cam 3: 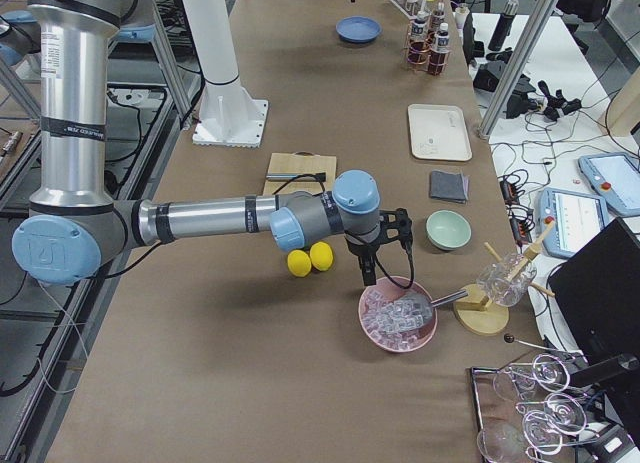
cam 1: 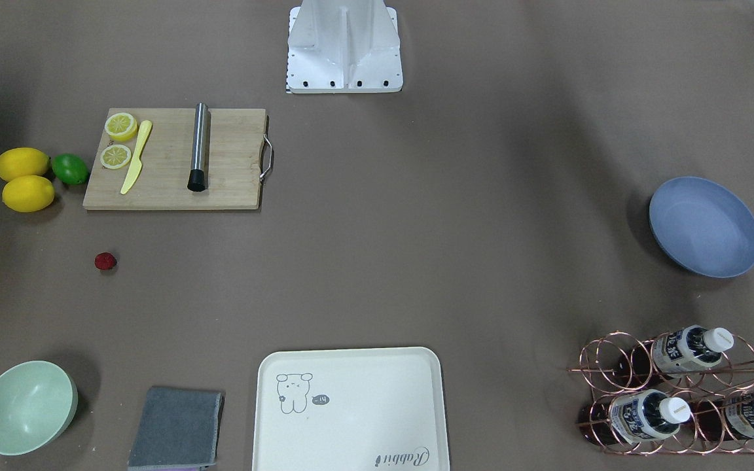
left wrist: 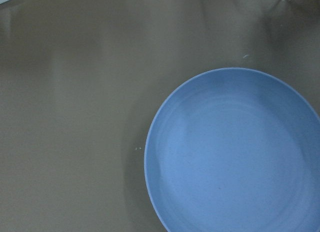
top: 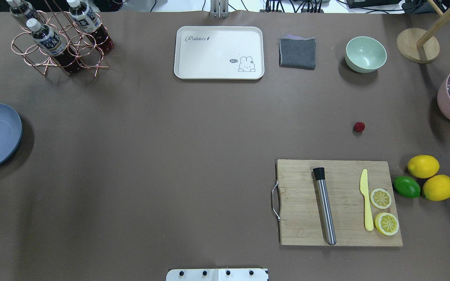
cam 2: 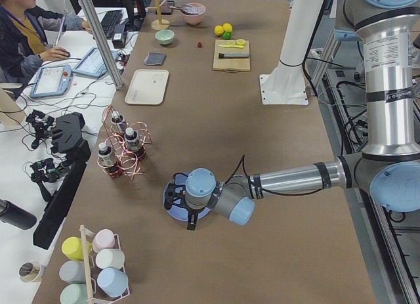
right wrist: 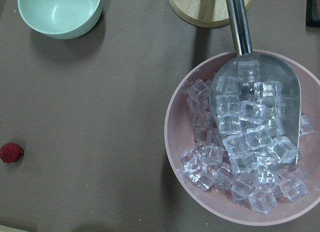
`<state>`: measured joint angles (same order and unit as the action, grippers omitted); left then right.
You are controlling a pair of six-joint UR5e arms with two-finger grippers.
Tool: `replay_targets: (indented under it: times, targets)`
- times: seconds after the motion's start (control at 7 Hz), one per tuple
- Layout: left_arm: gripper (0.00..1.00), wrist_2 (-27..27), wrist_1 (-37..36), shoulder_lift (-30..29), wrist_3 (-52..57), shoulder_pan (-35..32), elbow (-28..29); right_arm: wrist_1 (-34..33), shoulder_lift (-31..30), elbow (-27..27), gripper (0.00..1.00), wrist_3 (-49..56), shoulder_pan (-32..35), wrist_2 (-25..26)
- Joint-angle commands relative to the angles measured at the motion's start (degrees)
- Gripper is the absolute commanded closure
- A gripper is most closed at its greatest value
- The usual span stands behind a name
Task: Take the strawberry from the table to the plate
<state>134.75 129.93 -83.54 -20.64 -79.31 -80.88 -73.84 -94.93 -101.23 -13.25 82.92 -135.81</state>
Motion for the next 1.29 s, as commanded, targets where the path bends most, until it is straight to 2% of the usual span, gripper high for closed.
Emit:
replay_targets:
  times: [0.0, 0.43, 0.71, 0.86, 1.14]
  targets:
    - [0.03, -3.0, 0.24, -6.26, -0.02, 2.4, 6.94, 0.1, 0.62, -0.01, 0.0, -0.37, -0.92, 0.02]
    - [0.03, -3.18, 1.91, -8.04, -0.45, 7.48, 10.21, 0.1, 1.5, 0.16, 0.0, -2.99, -2.5, 0.8]
    - [0.08, -3.18, 1.91, -8.13, -0.46, 8.29, 11.09, -0.16, 1.94, 0.16, 0.0, -3.09, -2.67, 0.81]
    - [0.16, -3.09, 1.91, -8.22, -0.46, 8.29, 11.62, -0.16, 1.85, -0.01, 0.0, -3.09, -2.67, 0.72]
    - [0.43, -3.09, 1.91, -8.22, -1.76, 8.29, 11.98, -0.16, 1.94, -0.19, 0.0, -3.36, -2.67, 0.81]
